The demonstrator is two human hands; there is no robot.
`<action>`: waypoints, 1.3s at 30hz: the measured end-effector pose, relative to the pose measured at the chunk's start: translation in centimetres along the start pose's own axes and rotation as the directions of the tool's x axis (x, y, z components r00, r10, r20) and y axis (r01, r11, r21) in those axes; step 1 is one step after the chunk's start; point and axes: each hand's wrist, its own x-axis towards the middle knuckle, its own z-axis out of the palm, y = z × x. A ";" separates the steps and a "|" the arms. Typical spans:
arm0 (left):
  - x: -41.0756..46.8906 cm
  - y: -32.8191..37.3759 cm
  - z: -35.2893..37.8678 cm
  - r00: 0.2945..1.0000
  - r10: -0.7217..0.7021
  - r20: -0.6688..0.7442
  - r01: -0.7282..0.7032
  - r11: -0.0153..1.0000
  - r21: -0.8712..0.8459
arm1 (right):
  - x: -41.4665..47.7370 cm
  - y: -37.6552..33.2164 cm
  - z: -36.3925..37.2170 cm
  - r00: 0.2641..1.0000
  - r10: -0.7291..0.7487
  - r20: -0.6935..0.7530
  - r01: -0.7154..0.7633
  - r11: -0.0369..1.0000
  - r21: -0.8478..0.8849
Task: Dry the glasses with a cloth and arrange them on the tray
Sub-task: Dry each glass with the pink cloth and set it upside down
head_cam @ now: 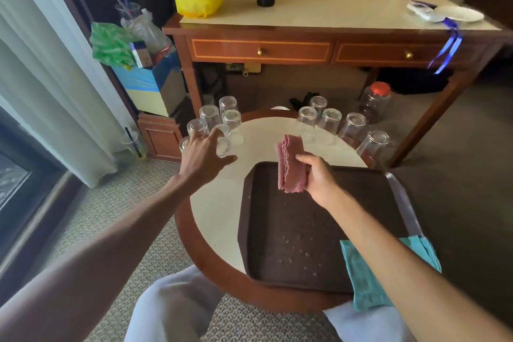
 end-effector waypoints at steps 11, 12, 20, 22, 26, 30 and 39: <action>1.4 -1.8 3.1 1.000 0.021 -0.012 -0.019 0.991 0.131 | 1.2 0.3 0.9 0.985 0.011 0.170 -0.002 0.999 -0.053; 1.4 -1.8 3.1 1.000 0.021 -0.007 -0.020 0.990 0.142 | 1.2 0.3 1.0 0.985 0.045 0.165 -0.021 0.990 -0.141; 0.8 -2.3 2.7 0.999 0.016 0.045 -0.023 0.988 0.153 | 0.6 1.5 0.6 0.983 0.083 0.165 -0.061 0.989 -0.134; 0.7 -2.1 2.3 0.999 0.016 0.046 -0.022 0.990 0.136 | 0.1 1.4 0.2 0.981 0.081 0.177 -0.065 0.994 -0.092; 1.1 -0.9 1.2 0.999 0.023 -0.042 -0.019 0.993 0.113 | -0.5 0.4 -0.2 0.981 0.030 0.193 -0.032 0.999 0.011; 3.0 2.4 0.6 0.990 0.100 -0.097 -0.098 0.995 0.022 | 0.1 -1.9 -1.0 0.988 -0.063 0.140 0.029 0.972 0.233; 11.8 11.2 5.6 0.964 0.158 0.213 -0.112 0.970 -0.216 | 3.5 -10.7 -4.5 0.990 -0.137 -0.016 0.134 0.933 0.335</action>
